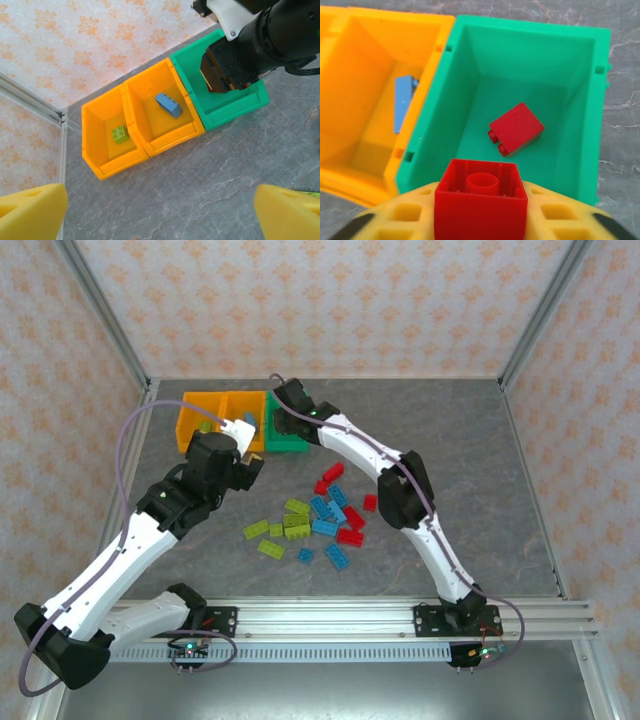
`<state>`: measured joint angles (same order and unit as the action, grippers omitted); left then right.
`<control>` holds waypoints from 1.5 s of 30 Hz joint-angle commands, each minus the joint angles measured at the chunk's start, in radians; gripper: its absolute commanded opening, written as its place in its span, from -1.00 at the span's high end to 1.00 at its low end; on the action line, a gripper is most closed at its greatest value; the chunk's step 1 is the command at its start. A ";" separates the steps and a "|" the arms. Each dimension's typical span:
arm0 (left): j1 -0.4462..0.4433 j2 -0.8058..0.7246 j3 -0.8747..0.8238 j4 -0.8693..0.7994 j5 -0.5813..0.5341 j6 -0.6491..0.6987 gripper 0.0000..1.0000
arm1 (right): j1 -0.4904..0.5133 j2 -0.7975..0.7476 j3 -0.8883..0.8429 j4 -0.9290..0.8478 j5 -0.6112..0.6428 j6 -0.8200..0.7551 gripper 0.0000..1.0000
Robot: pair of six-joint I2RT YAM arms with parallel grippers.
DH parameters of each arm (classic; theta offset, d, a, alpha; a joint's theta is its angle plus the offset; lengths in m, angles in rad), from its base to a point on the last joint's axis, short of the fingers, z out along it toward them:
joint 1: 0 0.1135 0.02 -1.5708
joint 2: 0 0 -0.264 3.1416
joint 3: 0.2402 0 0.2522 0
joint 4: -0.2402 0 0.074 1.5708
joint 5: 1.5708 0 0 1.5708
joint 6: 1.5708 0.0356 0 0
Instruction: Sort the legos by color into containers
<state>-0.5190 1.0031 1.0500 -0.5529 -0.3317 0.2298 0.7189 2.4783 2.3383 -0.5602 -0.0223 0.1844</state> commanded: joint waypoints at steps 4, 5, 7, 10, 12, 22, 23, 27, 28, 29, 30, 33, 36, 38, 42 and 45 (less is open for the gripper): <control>0.033 -0.002 -0.013 0.034 -0.005 0.001 -0.92 | -0.003 0.028 0.167 -0.146 -0.024 -0.022 -0.03; 0.036 0.000 -0.012 0.034 -0.002 -0.001 -0.93 | -0.003 0.010 0.166 -0.154 -0.029 -0.021 -0.03; 0.041 0.003 -0.014 0.034 0.000 -0.003 -0.92 | -0.003 -0.038 0.155 -0.170 -0.037 -0.019 -0.03; 0.048 0.008 -0.016 0.035 -0.005 -0.009 -0.92 | -0.002 -0.145 0.101 -0.202 -0.069 -0.010 -0.03; 0.054 0.014 -0.014 0.031 -0.010 -0.024 -0.93 | -0.002 -0.239 0.032 -0.212 -0.103 -0.004 -0.04; 0.065 0.132 0.144 -0.283 0.079 -0.600 -1.00 | -0.001 -0.952 -0.737 -0.122 -0.176 0.011 -0.39; 0.064 0.129 0.128 -0.298 0.094 -0.676 -1.00 | -0.001 -1.017 -0.813 -0.102 -0.168 0.025 -0.43; 0.061 0.077 -0.017 -0.313 0.166 -0.978 -0.97 | -0.001 -1.257 -1.085 -0.043 -0.148 0.112 -0.72; 0.059 0.062 -0.057 -0.315 0.184 -1.033 -0.95 | -0.001 -1.305 -1.152 -0.030 -0.162 0.132 -0.78; 0.058 0.049 -0.093 -0.310 0.205 -1.065 -0.93 | -0.001 -1.355 -1.202 -0.013 -0.173 0.145 -0.86; 0.056 0.037 -0.135 -0.294 0.223 -1.087 -0.93 | 0.000 -1.396 -1.257 0.009 -0.187 0.159 -0.95; 0.049 0.026 -0.251 -0.247 0.272 -1.141 -0.91 | -0.001 -1.476 -1.365 0.030 -0.199 0.189 -0.98; 0.041 0.059 -0.334 -0.167 0.364 -1.149 -0.91 | -0.001 -1.495 -1.395 0.011 -0.192 0.202 -0.98; 0.030 0.096 -0.355 -0.128 0.389 -1.139 -0.91 | -0.001 -1.490 -1.405 0.014 -0.183 0.210 -0.98; 0.018 0.197 -0.341 -0.073 0.405 -1.109 -0.91 | -0.001 -1.463 -1.406 0.047 -0.193 0.225 -0.98; 0.015 0.278 -0.325 -0.037 0.417 -1.098 -0.91 | -0.001 -1.432 -1.388 0.047 -0.202 0.223 -0.98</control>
<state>-0.4976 1.2320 0.7002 -0.6556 0.0639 -0.8635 0.7170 1.0229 0.9352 -0.5461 -0.2119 0.3901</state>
